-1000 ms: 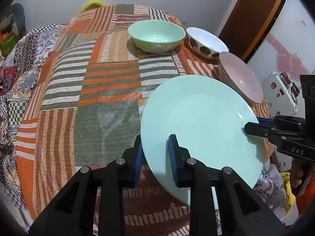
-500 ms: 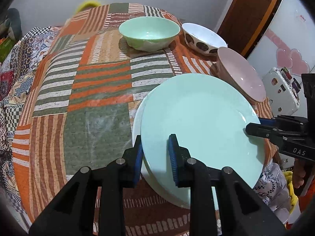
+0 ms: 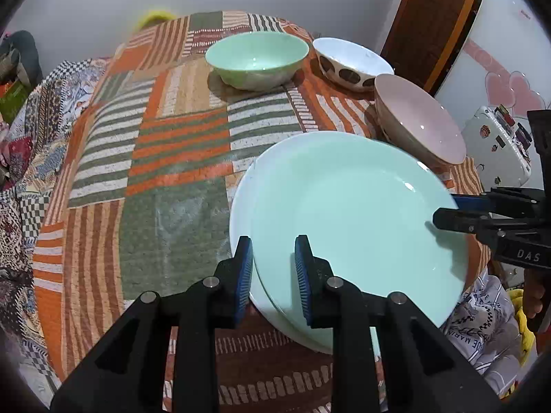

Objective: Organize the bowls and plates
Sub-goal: 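Lower the mint green plate onto the white plate and open both grippers, then close both grippers on the rim of the pink bowl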

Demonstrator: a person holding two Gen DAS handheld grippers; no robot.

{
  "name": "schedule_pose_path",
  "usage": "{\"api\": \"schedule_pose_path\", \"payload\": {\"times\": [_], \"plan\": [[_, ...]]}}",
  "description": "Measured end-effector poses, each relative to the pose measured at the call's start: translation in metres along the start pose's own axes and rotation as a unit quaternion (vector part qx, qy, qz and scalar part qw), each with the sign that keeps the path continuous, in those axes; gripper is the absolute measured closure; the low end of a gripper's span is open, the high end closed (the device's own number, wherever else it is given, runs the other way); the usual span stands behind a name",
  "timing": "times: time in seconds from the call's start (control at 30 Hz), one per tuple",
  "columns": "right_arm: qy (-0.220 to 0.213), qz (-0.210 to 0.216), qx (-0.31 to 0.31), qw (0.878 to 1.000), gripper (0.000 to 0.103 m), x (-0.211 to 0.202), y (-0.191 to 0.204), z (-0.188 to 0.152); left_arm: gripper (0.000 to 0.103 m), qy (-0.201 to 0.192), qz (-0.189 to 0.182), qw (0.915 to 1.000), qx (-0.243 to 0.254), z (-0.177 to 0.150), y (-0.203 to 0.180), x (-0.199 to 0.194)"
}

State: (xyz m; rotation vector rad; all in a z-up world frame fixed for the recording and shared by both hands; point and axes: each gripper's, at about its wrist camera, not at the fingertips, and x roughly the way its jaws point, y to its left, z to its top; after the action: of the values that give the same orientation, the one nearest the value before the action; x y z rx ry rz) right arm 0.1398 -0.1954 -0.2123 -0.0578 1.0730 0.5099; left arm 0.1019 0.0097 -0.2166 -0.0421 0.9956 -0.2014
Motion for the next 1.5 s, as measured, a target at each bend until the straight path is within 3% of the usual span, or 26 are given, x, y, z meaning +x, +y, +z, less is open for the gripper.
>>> {"api": "schedule_pose_path", "payload": {"times": [0.37,0.63,0.9,1.1,1.5], "plan": [[-0.013,0.001,0.002,1.000,0.070,-0.008,-0.004,0.001,0.078,-0.019,-0.010,0.9997,0.012,0.022,-0.012,-0.018],[-0.073,-0.006,0.011,0.997,0.068,-0.046,-0.021,0.011,0.069,-0.052,-0.027,0.9979,0.028,0.062,-0.036,-0.031],[-0.143,-0.065,0.023,0.987,0.051,-0.079,-0.057,0.027,0.054,-0.062,-0.040,0.9968,0.032,0.103,-0.059,-0.019],[-0.138,-0.088,0.053,0.985,0.051,-0.066,-0.094,0.037,0.054,-0.032,-0.052,0.9971,0.044,0.117,-0.077,0.014],[-0.102,-0.067,0.087,0.989,0.051,-0.028,-0.136,0.038,0.055,0.014,-0.085,0.9946,0.056,0.132,-0.100,0.076]]}}
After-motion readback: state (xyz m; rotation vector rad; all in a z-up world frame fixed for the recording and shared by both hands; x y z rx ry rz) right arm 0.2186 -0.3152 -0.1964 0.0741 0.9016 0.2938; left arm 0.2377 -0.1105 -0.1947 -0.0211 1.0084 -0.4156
